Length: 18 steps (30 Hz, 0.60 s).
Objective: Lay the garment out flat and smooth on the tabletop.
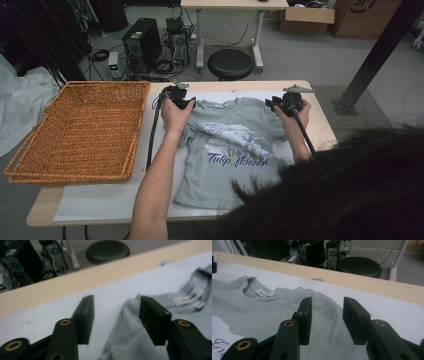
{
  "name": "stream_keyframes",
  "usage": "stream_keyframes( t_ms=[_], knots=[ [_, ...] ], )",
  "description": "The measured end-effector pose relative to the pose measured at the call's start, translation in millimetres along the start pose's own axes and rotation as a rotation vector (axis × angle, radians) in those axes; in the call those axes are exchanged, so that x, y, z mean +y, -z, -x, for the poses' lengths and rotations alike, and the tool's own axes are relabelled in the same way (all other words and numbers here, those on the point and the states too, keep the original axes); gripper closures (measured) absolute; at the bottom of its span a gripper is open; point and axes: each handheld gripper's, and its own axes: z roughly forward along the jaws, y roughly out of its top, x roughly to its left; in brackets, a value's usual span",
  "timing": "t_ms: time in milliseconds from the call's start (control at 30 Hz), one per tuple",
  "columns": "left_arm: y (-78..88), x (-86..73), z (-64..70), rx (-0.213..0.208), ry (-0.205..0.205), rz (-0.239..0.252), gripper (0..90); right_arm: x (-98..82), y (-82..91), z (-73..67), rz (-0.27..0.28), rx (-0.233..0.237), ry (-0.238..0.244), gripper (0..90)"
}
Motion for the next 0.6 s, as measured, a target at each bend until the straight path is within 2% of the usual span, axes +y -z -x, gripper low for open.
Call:
stream_keyframes(
  t_ms=[67, 133, 200, 267, 333, 367, 433, 500, 533, 567, 600],
  knots=[
    [-5.5, -3.1, -2.2, -0.042, 0.007, -0.024, 51.7, 0.6, -12.7, 4.1, -0.038, 0.016, 0.007, 60.1],
    [-9.1, -6.4, -3.1, -0.077, -0.010, -0.057, 52.1, -0.1, -23.7, 7.3, -0.062, 0.023, 0.015, 60.0],
    [-12.3, -10.0, -3.5, -0.076, -0.048, -0.081, 51.4, -1.0, -33.9, 9.8, -0.091, 0.010, 0.025, 59.6],
    [-14.1, -11.8, -3.9, -0.093, -0.053, -0.093, 49.8, -1.9, -42.4, 12.4, -0.099, -0.008, 0.037, 56.1],
    [-16.8, -12.8, -3.0, -0.107, -0.079, -0.127, 50.3, -2.3, -50.8, 15.4, -0.133, -0.022, 0.040, 52.9],
    [-18.1, -13.2, -2.2, -0.106, -0.092, -0.143, 51.0, -3.2, -55.0, 16.6, -0.144, -0.018, 0.045, 54.2],
    [-19.8, -13.4, -1.2, -0.106, -0.105, -0.157, 54.8, -7.0, -61.1, 18.3, -0.160, -0.004, 0.056, 62.7],
    [-21.1, -13.5, -0.8, -0.122, -0.096, -0.157, 61.9, -11.4, -65.2, 18.8, -0.195, -0.011, 0.073, 71.4],
    [-21.4, -13.2, -0.7, -0.124, -0.101, -0.159, 64.7, -11.4, -64.9, 18.8, -0.191, -0.004, 0.057, 77.0],
    [-21.0, -12.6, -0.7, -0.129, -0.107, -0.165, 67.7, -10.5, -64.6, 18.1, -0.195, -0.004, 0.066, 83.1],
    [-20.7, -11.8, -0.8, -0.136, -0.111, -0.174, 75.9, -8.9, -63.8, 16.6, -0.200, -0.013, 0.090, 86.3]
  ],
)
